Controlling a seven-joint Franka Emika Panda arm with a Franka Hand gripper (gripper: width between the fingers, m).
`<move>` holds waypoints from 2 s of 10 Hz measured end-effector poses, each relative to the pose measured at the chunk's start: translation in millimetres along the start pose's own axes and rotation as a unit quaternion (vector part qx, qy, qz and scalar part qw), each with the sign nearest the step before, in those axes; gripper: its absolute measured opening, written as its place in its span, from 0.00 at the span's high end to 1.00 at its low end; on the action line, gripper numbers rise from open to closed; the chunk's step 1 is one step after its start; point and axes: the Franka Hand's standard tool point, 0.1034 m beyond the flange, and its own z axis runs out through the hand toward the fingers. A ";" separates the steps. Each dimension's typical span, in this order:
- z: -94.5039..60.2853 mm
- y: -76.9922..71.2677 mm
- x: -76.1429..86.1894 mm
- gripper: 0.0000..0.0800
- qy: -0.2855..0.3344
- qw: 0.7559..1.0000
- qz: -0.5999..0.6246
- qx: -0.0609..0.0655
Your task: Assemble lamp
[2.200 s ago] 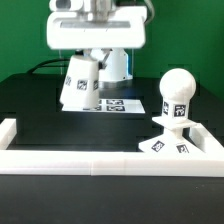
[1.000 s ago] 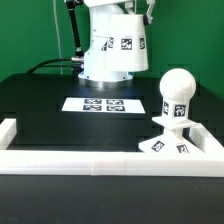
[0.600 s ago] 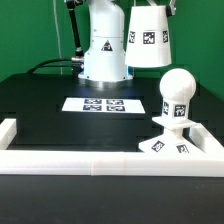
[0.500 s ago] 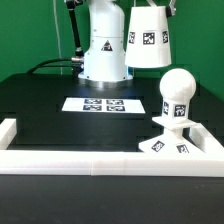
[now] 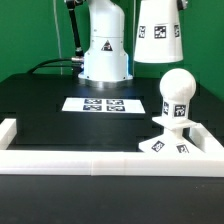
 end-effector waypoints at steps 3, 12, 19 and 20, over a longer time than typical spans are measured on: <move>9.5 -19.9 21.4 0.94 0.023 0.999 -0.026 0.001; 93.8 -11.0 29.0 0.94 0.009 0.998 -0.062 -0.022; 90.2 -16.8 31.5 0.30 0.019 0.998 -0.048 -0.026; 87.5 -19.9 29.2 0.30 0.021 0.999 -0.028 -0.026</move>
Offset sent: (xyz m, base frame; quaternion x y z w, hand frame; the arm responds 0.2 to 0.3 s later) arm 0.0413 0.0242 -0.0092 -0.0073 0.0438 -0.0690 0.9966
